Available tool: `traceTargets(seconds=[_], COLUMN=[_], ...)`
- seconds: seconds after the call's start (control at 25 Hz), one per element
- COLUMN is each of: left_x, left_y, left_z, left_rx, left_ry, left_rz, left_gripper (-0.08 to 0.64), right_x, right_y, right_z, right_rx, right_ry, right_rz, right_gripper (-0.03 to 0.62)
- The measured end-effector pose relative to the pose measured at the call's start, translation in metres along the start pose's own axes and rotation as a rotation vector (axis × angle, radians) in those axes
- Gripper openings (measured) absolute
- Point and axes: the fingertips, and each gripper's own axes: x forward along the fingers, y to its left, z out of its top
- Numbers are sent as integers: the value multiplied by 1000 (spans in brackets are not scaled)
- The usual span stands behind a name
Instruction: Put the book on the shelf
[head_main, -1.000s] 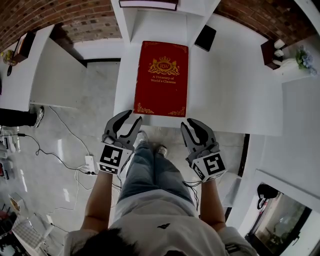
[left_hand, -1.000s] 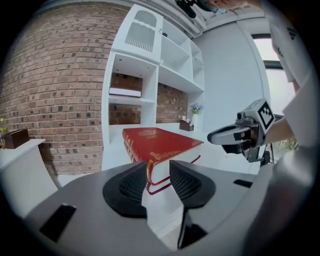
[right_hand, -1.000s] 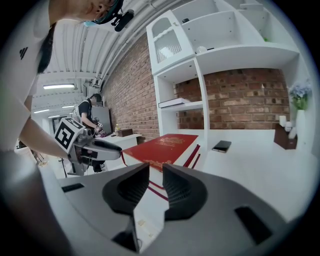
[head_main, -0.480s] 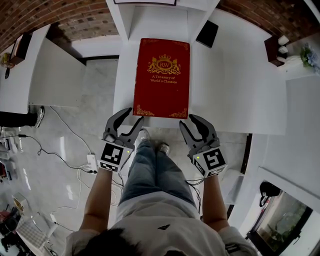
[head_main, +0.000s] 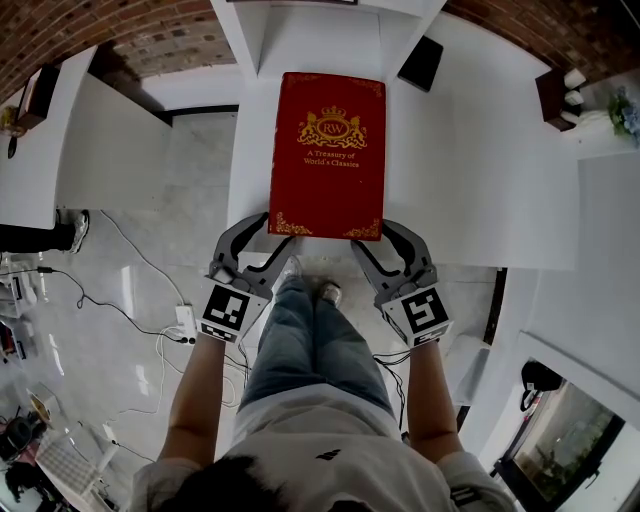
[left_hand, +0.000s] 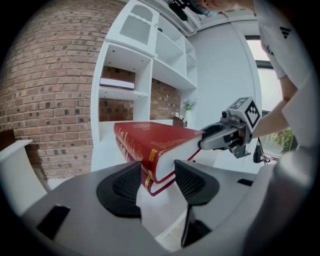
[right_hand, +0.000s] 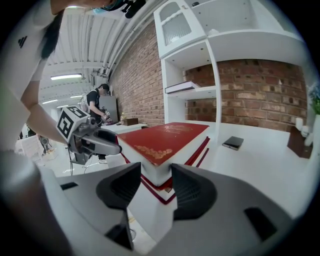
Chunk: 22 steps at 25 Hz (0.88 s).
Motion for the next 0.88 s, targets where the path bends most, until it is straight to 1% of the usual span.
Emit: traceTargets(seconds=[0.28,0.4,0.72,0.88], left_x=[3,2,-7,-11], left_y=[3,4,4,3], left_z=[2,3,19,31], left_rx=[-11,-10,-10,-25], left_ry=[-2,-3,-51,-85], left_rz=[7,20,32,31], left_gripper=[206,204,190,186], right_x=[4,3,-6,-13], right_y=[-3,-2,-2,-3], right_z=[3,3,18,32], right_rx=[16,11,12,15], right_ry=[-6,-6,-59,-96], right_rz=[-21,-37,-73,-87], right_gripper=[184,173,153,147])
